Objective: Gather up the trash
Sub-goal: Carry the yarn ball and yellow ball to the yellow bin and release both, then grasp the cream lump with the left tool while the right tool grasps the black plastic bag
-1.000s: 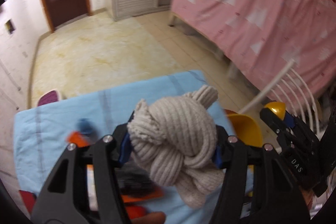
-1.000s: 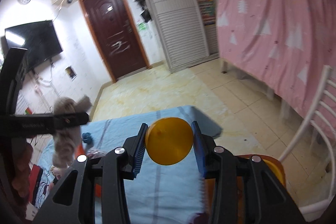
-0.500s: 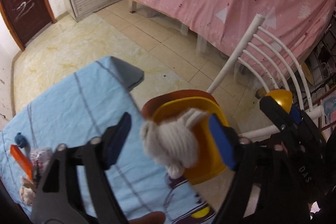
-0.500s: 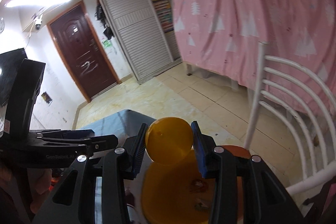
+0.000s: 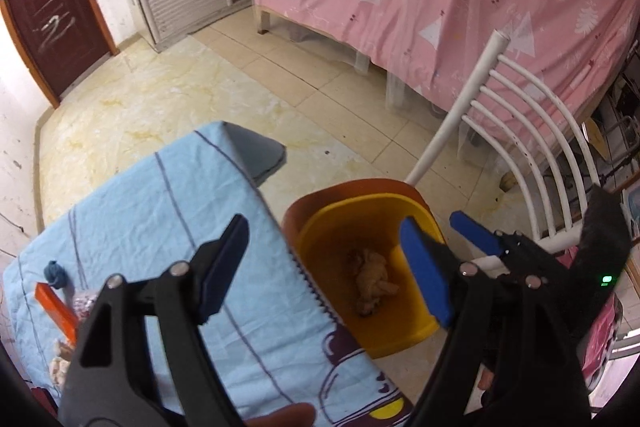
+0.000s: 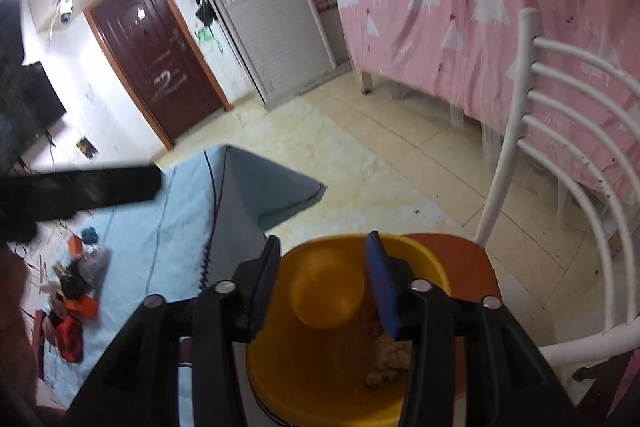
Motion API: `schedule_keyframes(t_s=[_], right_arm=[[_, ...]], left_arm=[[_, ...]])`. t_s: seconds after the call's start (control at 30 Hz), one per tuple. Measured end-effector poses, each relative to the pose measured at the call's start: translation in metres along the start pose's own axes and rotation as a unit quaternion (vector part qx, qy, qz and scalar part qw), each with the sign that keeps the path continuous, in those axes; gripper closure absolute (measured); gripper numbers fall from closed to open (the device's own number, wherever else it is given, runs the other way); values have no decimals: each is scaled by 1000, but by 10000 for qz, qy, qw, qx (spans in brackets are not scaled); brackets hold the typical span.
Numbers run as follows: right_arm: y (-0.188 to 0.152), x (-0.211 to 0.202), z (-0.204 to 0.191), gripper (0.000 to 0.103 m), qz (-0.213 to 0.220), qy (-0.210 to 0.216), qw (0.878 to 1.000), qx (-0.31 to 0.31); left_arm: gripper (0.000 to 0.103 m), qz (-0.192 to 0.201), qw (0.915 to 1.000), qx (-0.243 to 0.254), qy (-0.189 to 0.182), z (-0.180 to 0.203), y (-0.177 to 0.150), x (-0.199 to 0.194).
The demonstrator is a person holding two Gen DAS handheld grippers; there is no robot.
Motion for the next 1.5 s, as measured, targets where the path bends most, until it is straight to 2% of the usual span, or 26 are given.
schedule_keyframes(t_s=[0.07,0.1,0.37,0.67,0.97,1.23,1.5], right_arm=[[0,3,-5,43,-4,-24,10000,-30],[1,4,-8,42,4,-14,10000,-32],[12,11,-38,42,44,173,9997,-189],[22,21,-106,42,21,430,9967,-694],[19,49,-182,42,-250,743,9899,-1182],[6,69,-236,42,-483,860,9823,-1592],[-8,72,-264,42,-614,965,9770,-1802]], left_arm=[[28,40,10000,-73,41,-11,0,-5],[28,61,9999,-98,67,-17,0,-7],[26,205,9978,-461,432,-87,-6,-31],[26,304,9899,-960,998,-185,-26,-58],[26,145,9798,-1442,1377,-271,-63,-71],[26,-47,9727,-1820,1441,-319,-95,-67],[26,-168,9703,-2031,1300,-338,-113,-55]])
Point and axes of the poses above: each gripper's, at about its wrist camera, not at the fingertips, and x roughly the way its jaws point, z to its right, y to its top, the point moved 5 cm from there along x, roughly the way its jaws point, and after that the axes turned 5 degrees about y, right-handed, at the moved point
